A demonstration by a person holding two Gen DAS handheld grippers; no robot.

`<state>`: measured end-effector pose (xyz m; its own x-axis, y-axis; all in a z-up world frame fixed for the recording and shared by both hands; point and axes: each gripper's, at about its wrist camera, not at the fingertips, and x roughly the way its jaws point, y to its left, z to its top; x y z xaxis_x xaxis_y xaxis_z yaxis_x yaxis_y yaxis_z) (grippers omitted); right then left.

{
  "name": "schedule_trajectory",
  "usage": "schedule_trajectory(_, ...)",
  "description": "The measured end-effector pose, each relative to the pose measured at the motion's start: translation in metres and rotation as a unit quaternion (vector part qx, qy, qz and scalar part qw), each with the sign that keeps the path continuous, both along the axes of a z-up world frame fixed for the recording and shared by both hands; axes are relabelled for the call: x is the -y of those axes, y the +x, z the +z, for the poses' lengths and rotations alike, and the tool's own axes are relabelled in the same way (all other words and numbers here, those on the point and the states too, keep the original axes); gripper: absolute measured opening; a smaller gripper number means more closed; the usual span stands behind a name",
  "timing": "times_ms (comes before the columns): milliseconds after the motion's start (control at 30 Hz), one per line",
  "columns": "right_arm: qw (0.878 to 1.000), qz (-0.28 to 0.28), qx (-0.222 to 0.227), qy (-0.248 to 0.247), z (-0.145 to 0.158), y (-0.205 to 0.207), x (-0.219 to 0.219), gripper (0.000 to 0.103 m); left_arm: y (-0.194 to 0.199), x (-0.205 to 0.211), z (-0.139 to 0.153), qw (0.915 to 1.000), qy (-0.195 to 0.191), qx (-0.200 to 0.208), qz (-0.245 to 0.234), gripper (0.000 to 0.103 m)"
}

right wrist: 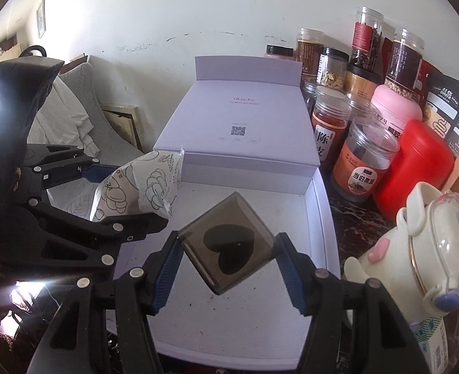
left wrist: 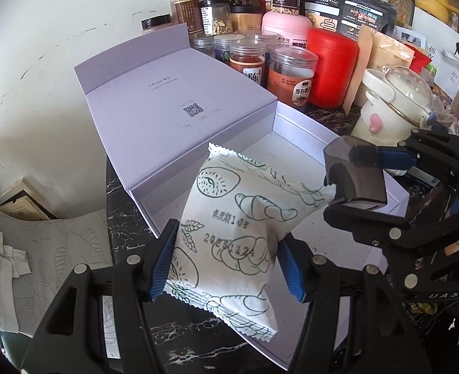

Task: Organize objects
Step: 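Carry the packet and the dark case over the open white box, then open the right tool to drop the case while the left tool releases the packet into the box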

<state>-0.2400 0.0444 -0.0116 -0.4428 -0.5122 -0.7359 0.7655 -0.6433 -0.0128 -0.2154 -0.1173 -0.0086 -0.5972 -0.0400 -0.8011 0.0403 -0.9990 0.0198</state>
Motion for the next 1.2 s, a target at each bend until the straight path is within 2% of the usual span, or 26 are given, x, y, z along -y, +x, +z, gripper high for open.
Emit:
schedule_trajectory(400,1.0,-0.004,0.012,0.013,-0.017,-0.037,0.014,0.061,-0.045,0.02,-0.015,0.9999,-0.01,0.012,0.0,0.059)
schedule_trajectory(700,0.999,-0.016,0.028,0.028,-0.034,-0.057,0.023,0.061,-0.069,0.017,-0.028,0.9994,-0.023,0.026,-0.009,0.059)
schedule_trajectory(867,0.999,-0.023,0.027,0.038,-0.037,-0.061,0.023,0.062,-0.073,0.019,-0.036,0.9993,-0.011,0.035,-0.006,0.059)
schedule_trajectory(1000,0.998,-0.037,0.007,0.051,-0.035,-0.06,0.02,0.079,-0.073,0.019,-0.034,0.9993,-0.013,0.035,0.001,0.059)
schedule_trajectory(1200,0.998,-0.04,0.006,0.05,-0.027,-0.057,0.019,0.081,-0.068,0.013,-0.025,0.999,-0.03,0.032,0.001,0.059)
